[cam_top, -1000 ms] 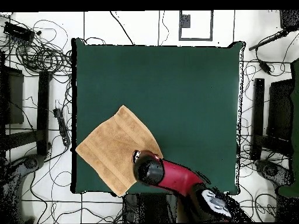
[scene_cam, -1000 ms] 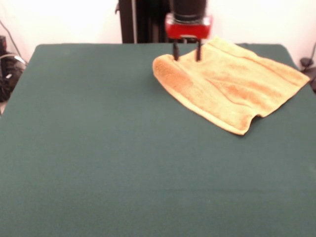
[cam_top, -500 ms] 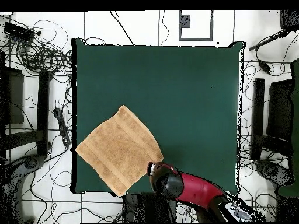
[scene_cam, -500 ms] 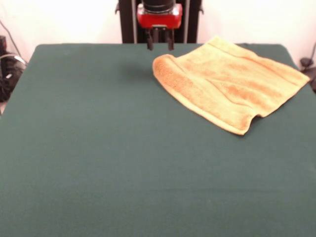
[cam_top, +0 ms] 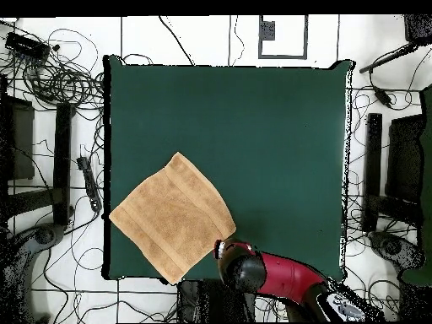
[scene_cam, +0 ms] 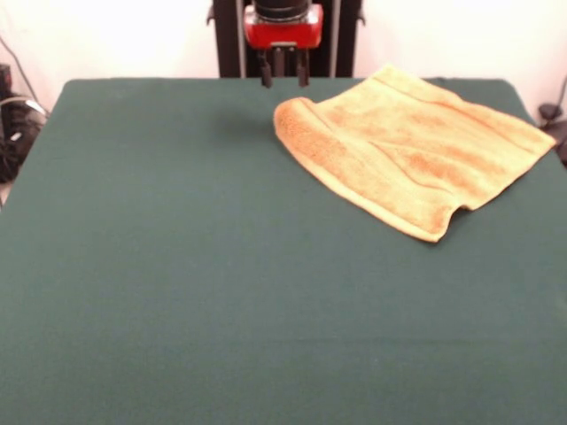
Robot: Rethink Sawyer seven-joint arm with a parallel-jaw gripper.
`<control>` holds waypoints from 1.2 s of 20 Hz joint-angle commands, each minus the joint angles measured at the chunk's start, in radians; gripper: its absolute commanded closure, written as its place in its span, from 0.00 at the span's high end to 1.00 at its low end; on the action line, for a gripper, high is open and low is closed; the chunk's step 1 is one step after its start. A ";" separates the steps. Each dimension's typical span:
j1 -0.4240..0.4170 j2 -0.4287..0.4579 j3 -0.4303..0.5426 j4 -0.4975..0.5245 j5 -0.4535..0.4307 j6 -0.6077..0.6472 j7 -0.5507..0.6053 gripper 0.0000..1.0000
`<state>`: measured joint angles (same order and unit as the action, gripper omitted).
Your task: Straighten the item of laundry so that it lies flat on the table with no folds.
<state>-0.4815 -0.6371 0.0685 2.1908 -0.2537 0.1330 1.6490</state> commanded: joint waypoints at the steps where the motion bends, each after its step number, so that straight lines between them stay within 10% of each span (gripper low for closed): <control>1: 0.026 0.062 0.085 -0.052 -0.023 0.040 0.075 1.00; 11: 0.014 0.054 0.072 -0.032 -0.038 0.047 0.079 1.00; 24: -0.100 0.348 0.018 -0.126 -0.182 -0.074 0.044 1.00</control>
<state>-0.5713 -0.4442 0.0591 2.1811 -0.3771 0.1324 1.6490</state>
